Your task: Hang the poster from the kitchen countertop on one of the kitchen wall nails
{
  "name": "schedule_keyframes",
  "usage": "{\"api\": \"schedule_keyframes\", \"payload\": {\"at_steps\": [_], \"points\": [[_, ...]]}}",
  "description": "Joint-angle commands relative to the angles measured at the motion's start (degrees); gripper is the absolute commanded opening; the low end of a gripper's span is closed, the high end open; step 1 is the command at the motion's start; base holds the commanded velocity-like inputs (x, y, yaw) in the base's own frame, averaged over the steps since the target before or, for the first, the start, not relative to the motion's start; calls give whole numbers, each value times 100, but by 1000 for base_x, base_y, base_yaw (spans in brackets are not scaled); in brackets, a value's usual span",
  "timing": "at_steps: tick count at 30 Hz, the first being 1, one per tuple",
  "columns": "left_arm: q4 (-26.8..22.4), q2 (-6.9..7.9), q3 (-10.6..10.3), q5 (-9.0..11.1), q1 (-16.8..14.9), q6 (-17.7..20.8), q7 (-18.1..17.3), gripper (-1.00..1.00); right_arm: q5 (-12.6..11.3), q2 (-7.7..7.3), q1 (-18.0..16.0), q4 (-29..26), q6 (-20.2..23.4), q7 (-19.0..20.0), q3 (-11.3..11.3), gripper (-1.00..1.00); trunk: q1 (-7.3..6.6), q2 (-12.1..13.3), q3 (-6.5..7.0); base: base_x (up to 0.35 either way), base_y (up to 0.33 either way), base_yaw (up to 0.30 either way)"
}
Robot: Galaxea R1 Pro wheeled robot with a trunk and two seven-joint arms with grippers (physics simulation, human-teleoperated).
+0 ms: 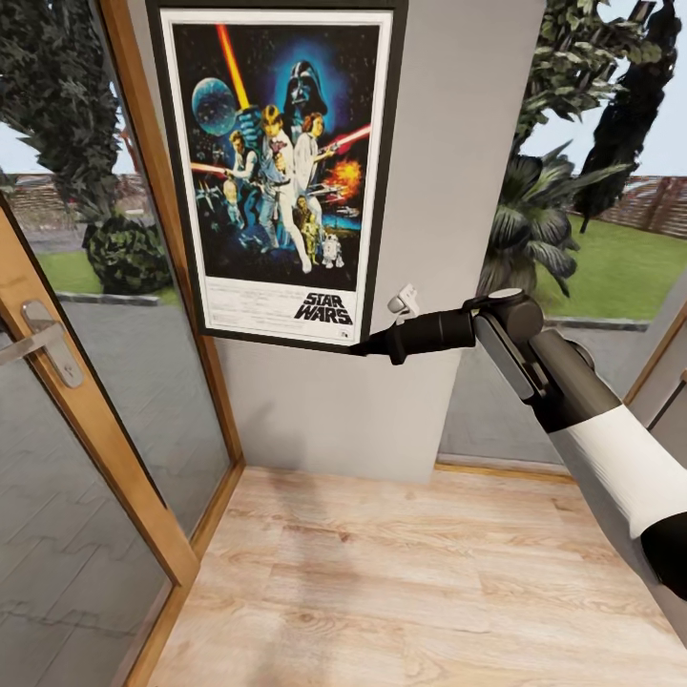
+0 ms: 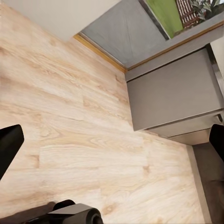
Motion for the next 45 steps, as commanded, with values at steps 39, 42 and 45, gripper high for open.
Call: {"api": "schedule_keyframes", "payload": {"at_steps": [39,42,45], "points": [[9,2,-2,21,0,60,-12,100,-56,13,104,289,36,16,9,-100,4,-12,-11,41,0,0],[9,2,-2,21,0,60,-12,100,-54,13,104,288,36,18,9,-100,4,-12,-11,262,0,0],[9,2,-2,21,0,60,-11,100,-49,13,104,288,39,13,9,-100,4,-12,-11,300,0,0]]}}
